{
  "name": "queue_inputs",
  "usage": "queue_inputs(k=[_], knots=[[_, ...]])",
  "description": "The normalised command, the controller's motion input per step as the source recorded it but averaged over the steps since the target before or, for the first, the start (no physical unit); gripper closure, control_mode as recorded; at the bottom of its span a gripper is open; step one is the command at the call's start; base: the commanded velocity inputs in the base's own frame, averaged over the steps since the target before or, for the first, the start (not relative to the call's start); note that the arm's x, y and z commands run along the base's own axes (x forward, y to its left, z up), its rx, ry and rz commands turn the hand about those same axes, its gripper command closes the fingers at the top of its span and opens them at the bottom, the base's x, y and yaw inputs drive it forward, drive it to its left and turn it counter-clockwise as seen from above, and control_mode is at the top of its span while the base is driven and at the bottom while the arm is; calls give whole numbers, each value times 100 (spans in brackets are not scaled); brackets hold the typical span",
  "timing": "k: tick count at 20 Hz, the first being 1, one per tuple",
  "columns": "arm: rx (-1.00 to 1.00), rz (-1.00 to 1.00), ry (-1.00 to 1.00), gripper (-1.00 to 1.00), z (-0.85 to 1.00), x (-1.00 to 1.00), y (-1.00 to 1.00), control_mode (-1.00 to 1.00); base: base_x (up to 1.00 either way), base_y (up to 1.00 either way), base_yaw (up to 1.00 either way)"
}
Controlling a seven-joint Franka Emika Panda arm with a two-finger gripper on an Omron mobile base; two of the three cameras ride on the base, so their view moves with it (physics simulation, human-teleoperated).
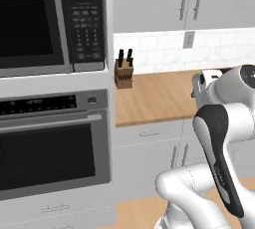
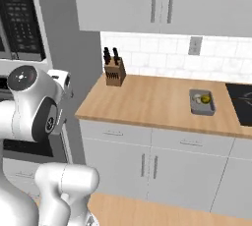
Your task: Take the meat container that has the fish and place it on the second highest rack of the freezer. Then take the vegetable container that has the lemon and mushroom and place it on the highest rack of the freezer.
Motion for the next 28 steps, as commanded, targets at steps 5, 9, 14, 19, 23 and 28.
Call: queue_inputs(k=[5,9,14,19,23,28], knots=[[0,0,0,-100,0,0,0,100,55,-100,4],[0,0,0,-100,0,0,0,100,85,-77,7],[0,0,0,-100,0,0,0,100,90,-68,8],[0,1,1,-100,-5,6,-14,-100,40,-61,4],[0,6,4,-100,-31,23,-55,-100,0,0,0],[-4,9,2,-100,-69,27,-8,-100,0,0,0]])
